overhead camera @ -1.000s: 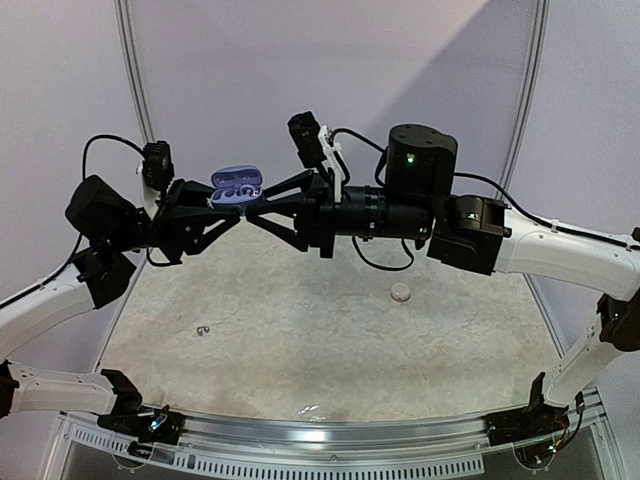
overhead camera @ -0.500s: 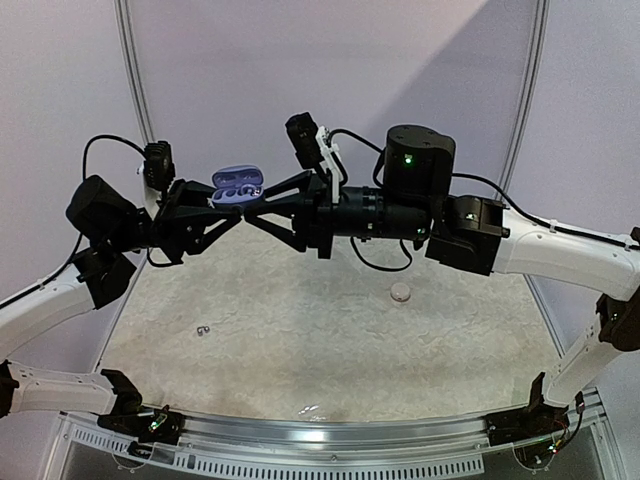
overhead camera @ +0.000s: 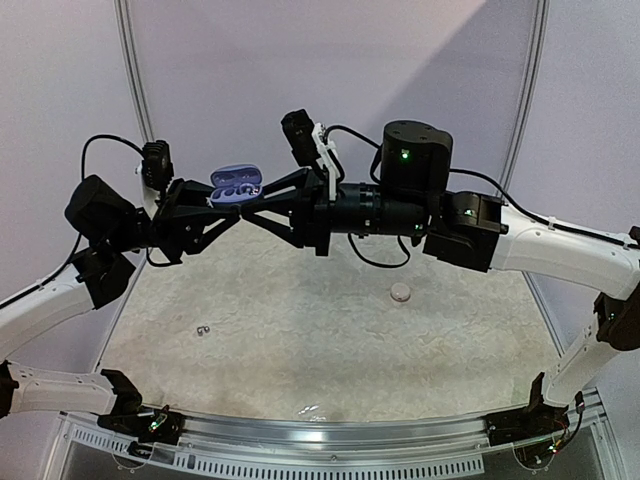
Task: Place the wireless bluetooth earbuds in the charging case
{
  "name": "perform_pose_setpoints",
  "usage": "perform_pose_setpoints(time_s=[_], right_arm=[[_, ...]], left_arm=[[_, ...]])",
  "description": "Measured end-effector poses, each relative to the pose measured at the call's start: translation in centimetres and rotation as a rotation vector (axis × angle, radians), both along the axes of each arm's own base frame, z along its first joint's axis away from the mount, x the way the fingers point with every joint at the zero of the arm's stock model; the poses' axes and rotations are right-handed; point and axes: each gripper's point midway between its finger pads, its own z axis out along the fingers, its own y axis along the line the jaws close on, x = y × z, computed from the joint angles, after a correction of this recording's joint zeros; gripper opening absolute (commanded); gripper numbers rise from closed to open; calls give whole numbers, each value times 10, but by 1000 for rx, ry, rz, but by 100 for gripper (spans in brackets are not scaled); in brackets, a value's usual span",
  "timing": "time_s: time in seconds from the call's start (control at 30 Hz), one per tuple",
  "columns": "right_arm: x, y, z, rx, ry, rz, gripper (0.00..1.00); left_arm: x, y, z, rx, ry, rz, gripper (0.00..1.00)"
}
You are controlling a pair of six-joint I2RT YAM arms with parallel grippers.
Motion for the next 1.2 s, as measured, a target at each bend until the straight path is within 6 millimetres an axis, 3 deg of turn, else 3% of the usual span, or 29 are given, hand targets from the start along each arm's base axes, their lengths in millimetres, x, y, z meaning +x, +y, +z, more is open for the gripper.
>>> perform_pose_setpoints(time_s=[0.1, 0.33, 0.37, 0.43, 0.5, 0.83, 0.97, 1.1, 1.2], right_arm=[[-1, 0, 0, 0, -1, 5, 0], [-1, 0, 1, 5, -4, 10, 0], [-1, 1, 1, 7, -4, 11, 0], [-1, 1, 0, 13, -7, 11, 0], [-1, 1, 0, 18, -9, 11, 0], [-1, 2, -9, 14, -7, 11, 0], [0, 0, -11, 14, -6, -2, 0], [8, -6, -11, 16, 5, -51, 0], [19, -16, -9, 23, 24, -96, 0]], left_arm=[[0, 0, 1, -1, -1, 0, 0], [0, 1, 1, -1, 1, 3, 0], [0, 1, 1, -1, 2, 4, 7], [0, 1, 1, 0, 4, 8, 30], [0, 2, 0, 2, 5, 15, 40], [9, 0, -7, 19, 12, 67, 68], [13, -1, -14, 46, 21, 84, 74], [18, -2, -37, 133, 31, 118, 77], [26, 0, -66, 263, 63, 170, 78]])
